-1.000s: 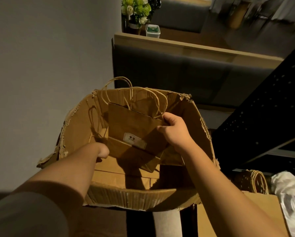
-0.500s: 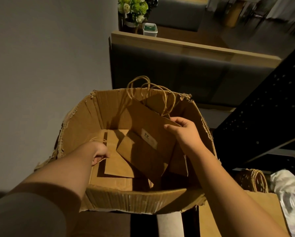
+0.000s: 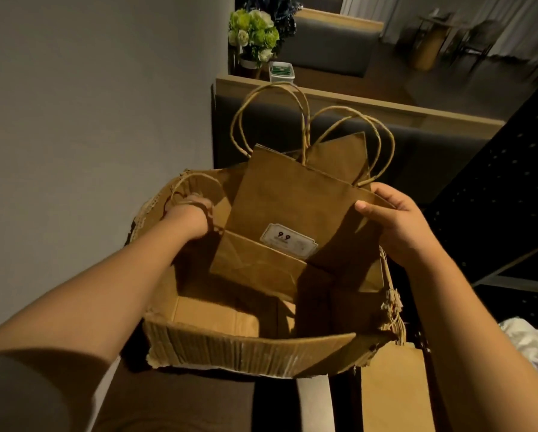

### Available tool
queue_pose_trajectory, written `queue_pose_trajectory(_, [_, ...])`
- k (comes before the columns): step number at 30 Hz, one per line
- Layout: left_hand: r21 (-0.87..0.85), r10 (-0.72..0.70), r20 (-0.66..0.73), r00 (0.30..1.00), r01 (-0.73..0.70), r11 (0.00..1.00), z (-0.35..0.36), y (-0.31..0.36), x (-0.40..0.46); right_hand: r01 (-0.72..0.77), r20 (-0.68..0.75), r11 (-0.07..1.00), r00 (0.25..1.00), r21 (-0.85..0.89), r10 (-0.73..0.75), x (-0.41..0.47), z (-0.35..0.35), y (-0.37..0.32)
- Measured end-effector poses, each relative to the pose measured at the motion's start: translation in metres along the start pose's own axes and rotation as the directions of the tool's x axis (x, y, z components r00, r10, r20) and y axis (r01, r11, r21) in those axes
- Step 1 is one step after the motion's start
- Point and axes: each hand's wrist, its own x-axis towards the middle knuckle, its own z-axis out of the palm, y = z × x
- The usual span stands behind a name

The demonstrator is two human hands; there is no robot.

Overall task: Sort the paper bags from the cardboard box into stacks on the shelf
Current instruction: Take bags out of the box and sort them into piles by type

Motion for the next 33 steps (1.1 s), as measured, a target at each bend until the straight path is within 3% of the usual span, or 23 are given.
queue_pose_trajectory(3, [-0.147,0.055,-0.128,0.990,-0.074,0.986,-0.023,0.005,-0.015,-0.002,0.054,1.000,0.999,-0.024,0.003,0.000,0.004,-0.001])
queue_pose_trajectory(5, [-0.412,0.125,-0.085,0.989,-0.149,0.899,-0.035,0.008,-0.021,0.004,0.074,0.995,0.997,-0.102,0.004,0.001,0.013,0.004])
queue_pose_trajectory(6, [-0.466,0.173,-0.057,0.983,-0.179,0.867,-0.039,0.009,-0.022,0.006,0.081,0.993,0.997,-0.121,0.004,0.001,0.017,0.007])
queue_pose_trajectory(11, [-0.543,0.411,0.075,0.908,-0.309,0.781,-0.059,0.010,-0.028,-0.045,0.140,0.993,0.988,-0.107,0.060,0.005,0.020,0.032])
queue_pose_trajectory(15, [-0.364,0.608,0.116,0.785,-0.536,0.762,-0.075,0.012,-0.038,-0.065,0.219,0.963,0.968,-0.263,0.125,0.000,0.032,0.043])
queue_pose_trajectory(18, [-0.287,0.648,0.140,0.748,-0.596,0.750,-0.080,0.015,-0.044,-0.038,0.219,0.962,0.971,-0.272,0.100,-0.009,0.039,0.051])
queue_pose_trajectory(20, [-0.439,0.637,0.032,0.770,-0.562,0.701,-0.082,0.010,-0.048,-0.022,0.160,0.971,0.985,-0.240,0.062,-0.013,0.039,0.055])
queue_pose_trajectory(21, [-0.662,0.573,-0.063,0.817,-0.464,0.589,-0.080,0.006,-0.051,-0.025,0.133,0.976,0.990,-0.218,0.055,-0.015,0.039,0.056])
queue_pose_trajectory(22, [-0.879,0.465,-0.144,0.873,-0.329,0.346,-0.076,0.004,-0.055,-0.037,0.109,0.980,0.992,-0.194,0.059,-0.015,0.038,0.057])
queue_pose_trajectory(23, [-0.968,0.298,-0.215,0.930,-0.243,0.059,-0.068,0.001,-0.059,-0.048,0.090,0.985,0.994,-0.167,0.063,-0.014,0.038,0.058])
queue_pose_trajectory(24, [-0.963,0.108,-0.243,0.964,-0.226,-0.149,-0.057,-0.003,-0.057,-0.051,0.072,0.989,0.995,-0.138,0.061,-0.014,0.038,0.057])
queue_pose_trajectory(25, [-0.944,-0.036,-0.233,0.972,-0.235,-0.230,-0.043,-0.007,-0.055,-0.051,0.053,0.992,0.997,-0.113,0.057,-0.014,0.038,0.056])
queue_pose_trajectory(26, [-0.941,-0.086,-0.220,0.972,-0.235,-0.243,-0.031,-0.009,-0.056,-0.043,0.038,0.995,0.998,-0.091,0.046,-0.013,0.039,0.055])
queue_pose_trajectory(27, [-0.963,-0.058,-0.183,0.981,-0.191,-0.188,-0.017,-0.011,-0.059,-0.026,0.026,0.996,0.999,-0.080,0.028,-0.012,0.039,0.054])
queue_pose_trajectory(30, [-0.989,0.098,0.016,0.995,0.001,0.150,0.014,-0.002,-0.076,0.019,-0.022,0.998,1.000,-0.058,-0.020,-0.009,0.042,0.054])
queue_pose_trajectory(32, [-0.934,0.003,0.005,1.000,0.004,0.356,0.028,0.004,-0.074,0.019,-0.119,0.998,0.993,-0.052,-0.026,-0.007,0.046,0.057])
queue_pose_trajectory(33, [-0.920,-0.037,-0.040,0.999,-0.022,0.390,0.030,0.006,-0.073,0.002,-0.189,0.998,0.982,-0.065,-0.014,-0.005,0.047,0.059])
